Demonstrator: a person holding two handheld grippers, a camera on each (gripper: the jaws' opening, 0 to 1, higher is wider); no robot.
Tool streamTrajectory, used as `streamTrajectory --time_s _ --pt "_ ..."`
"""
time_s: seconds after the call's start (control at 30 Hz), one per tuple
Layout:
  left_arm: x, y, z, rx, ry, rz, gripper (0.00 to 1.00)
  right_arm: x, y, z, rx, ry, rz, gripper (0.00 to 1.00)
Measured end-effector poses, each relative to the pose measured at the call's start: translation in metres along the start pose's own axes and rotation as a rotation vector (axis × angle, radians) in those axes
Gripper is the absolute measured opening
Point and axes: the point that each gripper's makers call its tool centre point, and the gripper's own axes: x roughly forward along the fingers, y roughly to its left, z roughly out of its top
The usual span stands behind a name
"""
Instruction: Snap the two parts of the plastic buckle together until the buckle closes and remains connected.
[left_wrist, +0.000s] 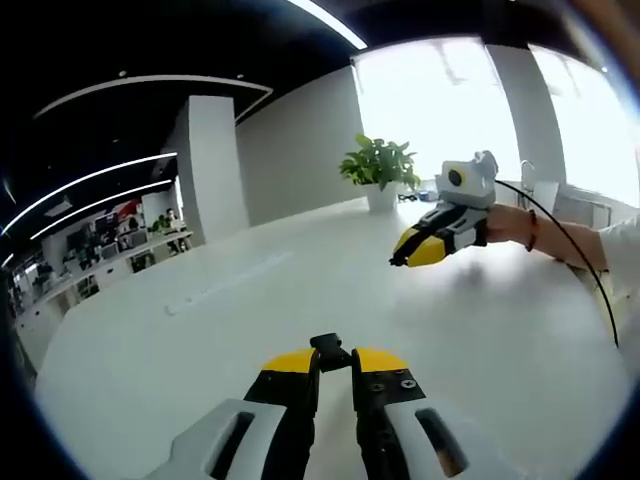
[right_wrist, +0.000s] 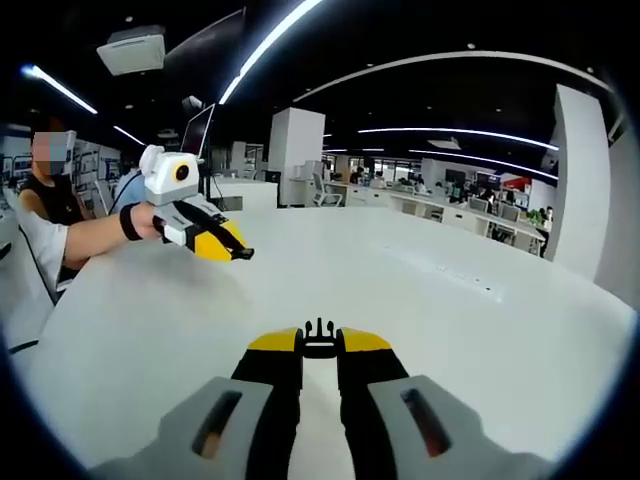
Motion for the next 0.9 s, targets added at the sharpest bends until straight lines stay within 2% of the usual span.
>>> streamTrajectory --time_s 0.2,0.63,0.9 --pt "-0.003 -0.006 -0.001 0.000 0.009 -0.017 0.12 0.001 0.002 -0.001 0.007 -0.005 0.008 0.12" --pt "-0.005 -0.004 -0.010 -0.022 0.008 -0.014 0.12 0.010 0.012 -0.008 -0.010 0.012 0.044 0.12" --pt "-0.006 -0.006 -0.010 -0.027 0.002 -0.023 0.12 0.010 0.017 -0.003 -0.022 -0.002 0.053 0.12"
